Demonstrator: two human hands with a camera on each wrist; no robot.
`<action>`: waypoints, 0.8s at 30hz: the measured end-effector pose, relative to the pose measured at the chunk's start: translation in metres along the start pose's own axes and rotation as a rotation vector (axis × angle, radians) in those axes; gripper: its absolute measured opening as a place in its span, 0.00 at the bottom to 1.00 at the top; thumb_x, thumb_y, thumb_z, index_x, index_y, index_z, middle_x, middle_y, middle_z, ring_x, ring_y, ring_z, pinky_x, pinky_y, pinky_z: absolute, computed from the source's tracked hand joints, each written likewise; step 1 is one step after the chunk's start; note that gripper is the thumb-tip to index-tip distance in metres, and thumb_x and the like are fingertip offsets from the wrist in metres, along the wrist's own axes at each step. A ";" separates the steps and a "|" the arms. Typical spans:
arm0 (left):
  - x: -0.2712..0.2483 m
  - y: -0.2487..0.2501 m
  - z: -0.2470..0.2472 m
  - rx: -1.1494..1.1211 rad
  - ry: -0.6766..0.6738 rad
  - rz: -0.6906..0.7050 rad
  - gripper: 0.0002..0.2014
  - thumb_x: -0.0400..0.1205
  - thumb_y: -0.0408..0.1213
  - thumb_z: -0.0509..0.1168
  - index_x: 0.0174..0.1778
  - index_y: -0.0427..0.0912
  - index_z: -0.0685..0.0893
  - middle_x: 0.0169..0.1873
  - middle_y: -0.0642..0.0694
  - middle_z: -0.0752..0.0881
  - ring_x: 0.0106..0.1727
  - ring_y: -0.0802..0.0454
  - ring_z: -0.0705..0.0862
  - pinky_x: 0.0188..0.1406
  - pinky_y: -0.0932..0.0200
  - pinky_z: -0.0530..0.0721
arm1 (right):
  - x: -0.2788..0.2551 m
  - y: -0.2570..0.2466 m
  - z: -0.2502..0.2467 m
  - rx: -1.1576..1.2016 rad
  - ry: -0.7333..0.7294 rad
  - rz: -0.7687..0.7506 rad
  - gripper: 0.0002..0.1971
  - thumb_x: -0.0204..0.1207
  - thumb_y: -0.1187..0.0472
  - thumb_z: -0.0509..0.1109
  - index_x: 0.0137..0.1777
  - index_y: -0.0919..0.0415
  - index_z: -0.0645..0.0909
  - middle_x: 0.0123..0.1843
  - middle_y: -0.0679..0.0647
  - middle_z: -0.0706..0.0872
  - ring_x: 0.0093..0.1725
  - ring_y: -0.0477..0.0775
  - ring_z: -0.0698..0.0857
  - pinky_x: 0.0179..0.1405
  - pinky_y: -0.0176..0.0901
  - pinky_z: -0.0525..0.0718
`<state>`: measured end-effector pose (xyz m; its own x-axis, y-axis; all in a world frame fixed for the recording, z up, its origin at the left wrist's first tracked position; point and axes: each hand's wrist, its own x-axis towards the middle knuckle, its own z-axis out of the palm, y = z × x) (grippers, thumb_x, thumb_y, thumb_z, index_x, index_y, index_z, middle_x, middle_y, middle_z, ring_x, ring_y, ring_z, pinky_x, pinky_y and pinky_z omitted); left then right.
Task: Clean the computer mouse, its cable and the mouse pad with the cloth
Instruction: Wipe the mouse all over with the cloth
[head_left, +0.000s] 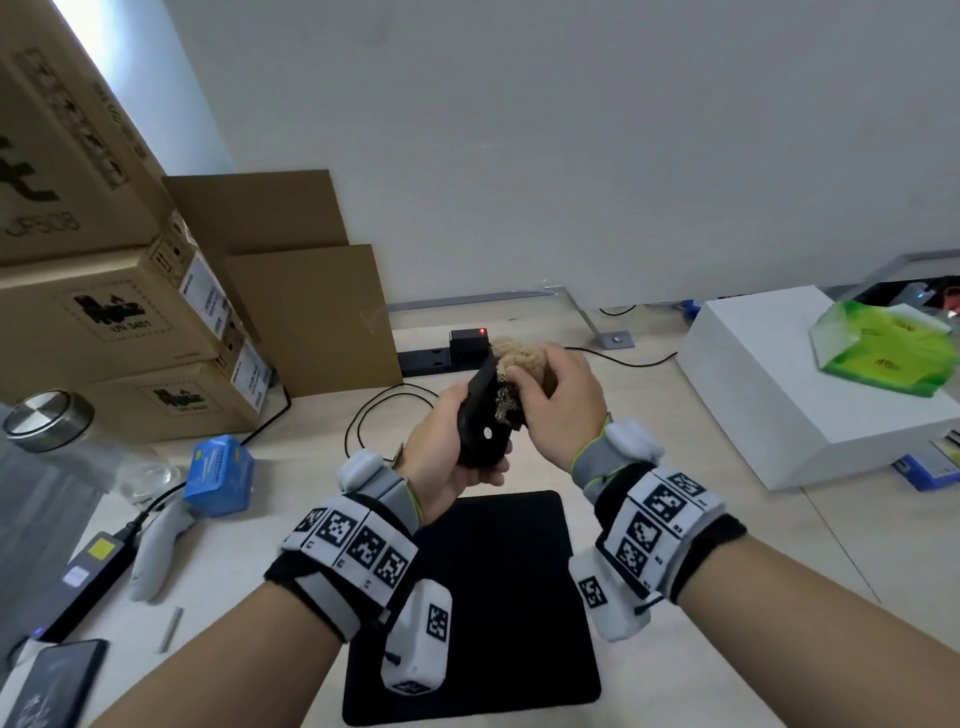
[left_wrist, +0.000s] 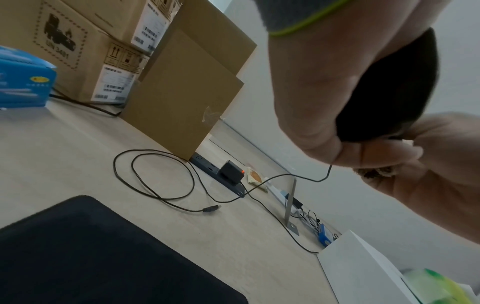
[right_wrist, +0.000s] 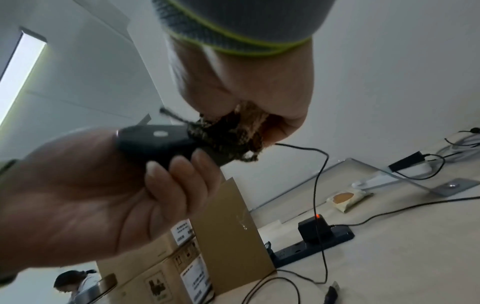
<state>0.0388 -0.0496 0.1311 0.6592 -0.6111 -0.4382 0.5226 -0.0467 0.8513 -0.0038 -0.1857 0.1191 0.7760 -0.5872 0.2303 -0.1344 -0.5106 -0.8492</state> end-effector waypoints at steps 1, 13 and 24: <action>0.001 0.000 -0.002 -0.033 0.011 0.007 0.26 0.85 0.55 0.51 0.59 0.34 0.80 0.36 0.36 0.79 0.29 0.43 0.82 0.27 0.54 0.83 | 0.002 0.002 -0.001 0.010 0.005 0.007 0.10 0.76 0.51 0.70 0.55 0.51 0.83 0.53 0.52 0.83 0.52 0.49 0.80 0.51 0.36 0.72; 0.009 -0.001 -0.010 -0.082 0.187 -0.021 0.31 0.85 0.61 0.49 0.61 0.35 0.77 0.34 0.40 0.79 0.16 0.55 0.69 0.08 0.68 0.62 | -0.003 -0.015 0.004 0.061 -0.051 -0.065 0.16 0.75 0.52 0.70 0.63 0.51 0.83 0.56 0.53 0.80 0.48 0.39 0.77 0.60 0.31 0.75; -0.003 -0.004 -0.024 -0.168 0.051 -0.056 0.24 0.79 0.49 0.67 0.65 0.35 0.78 0.54 0.33 0.85 0.46 0.37 0.90 0.37 0.47 0.90 | 0.003 0.013 -0.007 0.019 0.030 0.031 0.05 0.76 0.53 0.70 0.49 0.50 0.83 0.49 0.53 0.85 0.50 0.53 0.83 0.50 0.38 0.76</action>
<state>0.0479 -0.0280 0.1222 0.6507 -0.5703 -0.5013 0.6392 0.0553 0.7670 -0.0071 -0.1985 0.1122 0.7527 -0.6214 0.2177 -0.1464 -0.4803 -0.8648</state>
